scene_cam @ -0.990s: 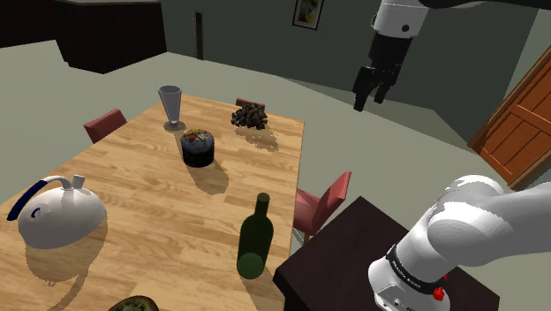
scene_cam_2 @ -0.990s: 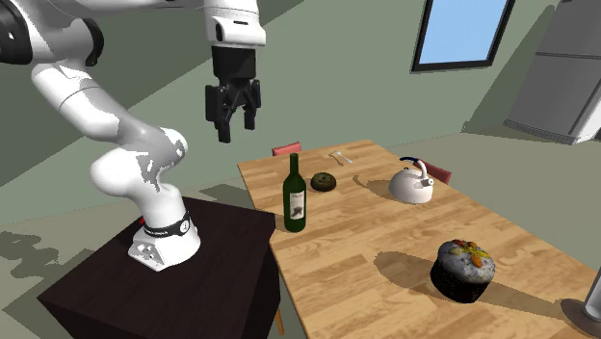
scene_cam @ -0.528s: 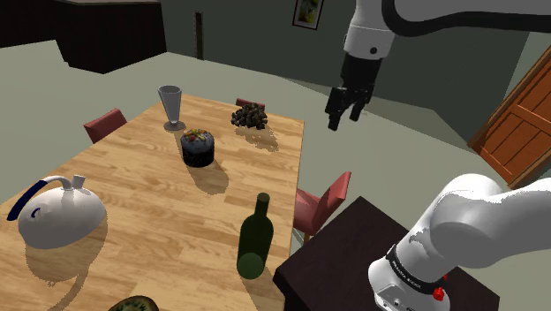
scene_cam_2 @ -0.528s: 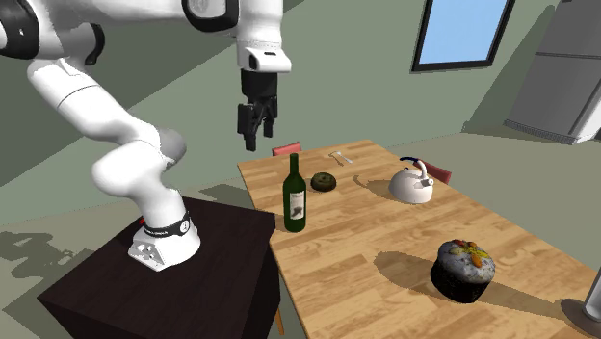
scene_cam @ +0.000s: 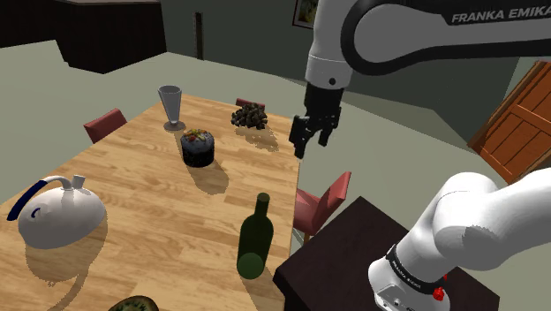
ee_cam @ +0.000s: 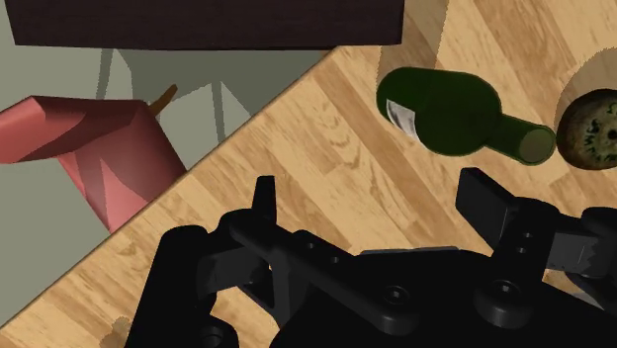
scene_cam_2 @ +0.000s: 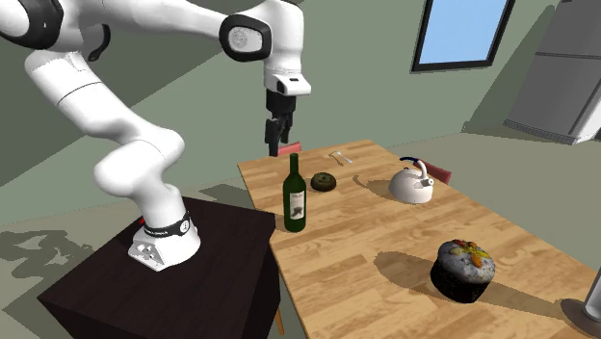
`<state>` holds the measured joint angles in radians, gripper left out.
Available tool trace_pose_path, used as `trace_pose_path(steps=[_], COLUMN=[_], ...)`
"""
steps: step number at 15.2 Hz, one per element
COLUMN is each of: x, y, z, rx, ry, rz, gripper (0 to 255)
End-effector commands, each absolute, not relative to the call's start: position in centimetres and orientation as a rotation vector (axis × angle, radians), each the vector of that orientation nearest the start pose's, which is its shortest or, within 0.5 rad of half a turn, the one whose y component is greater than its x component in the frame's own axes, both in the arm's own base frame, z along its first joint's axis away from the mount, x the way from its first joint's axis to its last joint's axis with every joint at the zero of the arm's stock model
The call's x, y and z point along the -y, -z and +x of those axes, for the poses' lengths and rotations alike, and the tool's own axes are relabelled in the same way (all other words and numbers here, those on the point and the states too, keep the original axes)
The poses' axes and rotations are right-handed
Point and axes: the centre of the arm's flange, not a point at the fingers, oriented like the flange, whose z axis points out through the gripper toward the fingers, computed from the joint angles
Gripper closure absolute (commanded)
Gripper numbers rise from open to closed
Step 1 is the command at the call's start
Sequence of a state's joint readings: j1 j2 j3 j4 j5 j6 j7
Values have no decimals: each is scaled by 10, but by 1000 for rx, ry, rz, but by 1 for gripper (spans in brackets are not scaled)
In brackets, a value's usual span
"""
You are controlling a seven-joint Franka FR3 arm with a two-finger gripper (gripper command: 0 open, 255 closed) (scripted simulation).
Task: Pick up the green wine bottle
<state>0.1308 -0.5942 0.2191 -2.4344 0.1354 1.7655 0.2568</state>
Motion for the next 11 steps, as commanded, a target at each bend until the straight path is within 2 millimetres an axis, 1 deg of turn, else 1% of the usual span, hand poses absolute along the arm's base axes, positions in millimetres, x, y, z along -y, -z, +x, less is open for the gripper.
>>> trace_pose_path(steps=[1,11], x=[-164,-274], y=[-486,-423], z=[342,353], rx=[48,136], ry=[-137,-168], rz=[-3144,-3101], gripper=[0,0])
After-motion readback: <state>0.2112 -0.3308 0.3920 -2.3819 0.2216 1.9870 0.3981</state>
